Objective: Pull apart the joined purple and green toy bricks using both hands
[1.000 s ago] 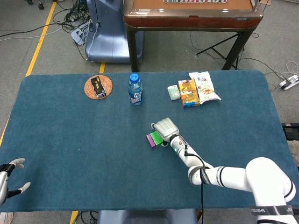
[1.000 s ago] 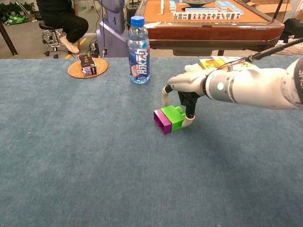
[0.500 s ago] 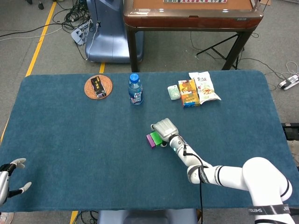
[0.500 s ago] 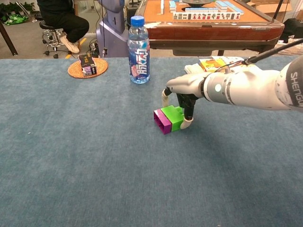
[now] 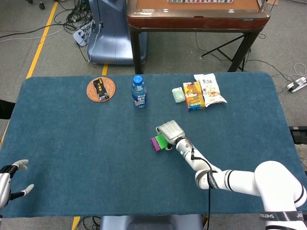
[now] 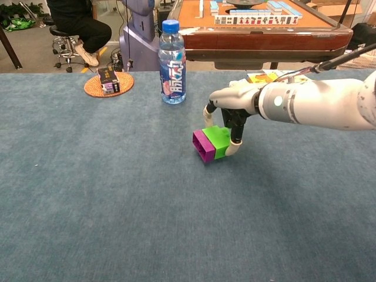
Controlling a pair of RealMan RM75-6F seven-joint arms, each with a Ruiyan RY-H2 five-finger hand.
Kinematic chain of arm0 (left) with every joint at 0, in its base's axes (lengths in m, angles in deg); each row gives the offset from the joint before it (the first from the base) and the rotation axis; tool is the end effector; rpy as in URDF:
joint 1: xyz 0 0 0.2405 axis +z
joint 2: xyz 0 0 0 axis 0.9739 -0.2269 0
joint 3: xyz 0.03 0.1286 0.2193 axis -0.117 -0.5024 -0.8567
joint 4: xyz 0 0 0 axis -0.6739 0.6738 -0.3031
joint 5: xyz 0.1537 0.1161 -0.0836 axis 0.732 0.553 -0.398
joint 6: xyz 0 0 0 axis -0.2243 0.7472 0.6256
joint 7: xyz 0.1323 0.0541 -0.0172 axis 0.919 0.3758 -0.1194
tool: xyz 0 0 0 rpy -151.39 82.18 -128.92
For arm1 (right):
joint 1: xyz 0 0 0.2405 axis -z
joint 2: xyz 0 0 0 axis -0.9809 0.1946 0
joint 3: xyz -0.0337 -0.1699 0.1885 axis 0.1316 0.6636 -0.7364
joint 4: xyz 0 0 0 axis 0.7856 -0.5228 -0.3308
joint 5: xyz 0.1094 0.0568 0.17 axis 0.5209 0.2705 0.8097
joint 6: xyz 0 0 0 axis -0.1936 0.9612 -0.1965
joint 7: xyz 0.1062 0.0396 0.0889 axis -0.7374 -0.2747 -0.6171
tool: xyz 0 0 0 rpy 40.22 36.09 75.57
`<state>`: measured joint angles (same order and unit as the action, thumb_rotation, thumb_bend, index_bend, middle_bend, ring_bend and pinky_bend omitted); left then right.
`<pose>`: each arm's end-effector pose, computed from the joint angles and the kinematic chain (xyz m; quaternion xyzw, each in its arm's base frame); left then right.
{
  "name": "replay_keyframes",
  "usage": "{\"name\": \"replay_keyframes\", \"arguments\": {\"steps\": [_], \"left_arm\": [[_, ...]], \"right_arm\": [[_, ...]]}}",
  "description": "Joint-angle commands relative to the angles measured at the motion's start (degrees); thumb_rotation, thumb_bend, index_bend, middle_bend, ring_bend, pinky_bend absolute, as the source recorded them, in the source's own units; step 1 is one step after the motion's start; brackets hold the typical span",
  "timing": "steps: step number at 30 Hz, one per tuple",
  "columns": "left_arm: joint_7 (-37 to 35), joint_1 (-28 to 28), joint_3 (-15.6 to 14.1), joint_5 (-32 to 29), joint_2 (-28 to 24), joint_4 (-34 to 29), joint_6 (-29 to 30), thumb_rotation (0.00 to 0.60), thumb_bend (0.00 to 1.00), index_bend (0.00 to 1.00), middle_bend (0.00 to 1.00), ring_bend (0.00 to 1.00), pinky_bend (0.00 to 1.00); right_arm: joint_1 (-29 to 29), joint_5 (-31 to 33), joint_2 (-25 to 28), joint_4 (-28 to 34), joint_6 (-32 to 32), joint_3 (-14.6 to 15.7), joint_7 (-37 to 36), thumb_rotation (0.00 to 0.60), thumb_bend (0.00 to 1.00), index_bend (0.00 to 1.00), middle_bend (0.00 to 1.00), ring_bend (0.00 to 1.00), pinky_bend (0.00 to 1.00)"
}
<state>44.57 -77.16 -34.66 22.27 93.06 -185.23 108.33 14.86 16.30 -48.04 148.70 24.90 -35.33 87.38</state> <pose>-0.3166 0.1495 0.1649 -0.5712 -0.4184 -0.3613 0.6068 -0.0901 -0.3873 -0.0535 0.8186 -0.3574 0.2466 0.3759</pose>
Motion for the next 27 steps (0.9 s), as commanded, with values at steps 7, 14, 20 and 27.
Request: {"name": "replay_keyframes", "arguments": {"steps": [7, 14, 20, 27], "left_arm": [[-0.52, -3.8, 2.37, -0.49, -1.2, -5.86, -3.5, 0.6, 0.0, 0.32, 0.38, 0.44, 0.69], [-0.25, -8.87, 6.23, -3.87, -1.49, -12.14, -8.39, 0.6, 0.0, 0.31, 0.46, 0.59, 0.86], [1.64, -13.91, 10.35, -7.88, -0.58, -16.87, -11.95, 0.6, 0.0, 0.27, 0.6, 0.72, 0.98], [3.65, -19.05, 13.98, -14.25, 2.82, -20.04, -14.97, 0.6, 0.0, 0.25, 0.82, 0.88, 1.0]], "right_arm": [[0.82, 0.42, 6.57, 8.78, 4.41, -2.34, -1.19, 0.6, 0.0, 0.55, 1.0, 1.0, 1.0], [0.56, 0.9, 10.02, 13.37, 6.07, -4.63, -2.3, 0.6, 0.0, 0.55, 1.0, 1.0, 1.0], [-0.44, 2.67, 12.95, 16.79, 6.47, -6.59, -2.77, 0.6, 0.0, 0.55, 1.0, 1.0, 1.0], [-2.47, 6.0, 14.6, 19.18, 6.12, -8.09, -2.86, 0.6, 0.0, 0.55, 1.0, 1.0, 1.0]]}}
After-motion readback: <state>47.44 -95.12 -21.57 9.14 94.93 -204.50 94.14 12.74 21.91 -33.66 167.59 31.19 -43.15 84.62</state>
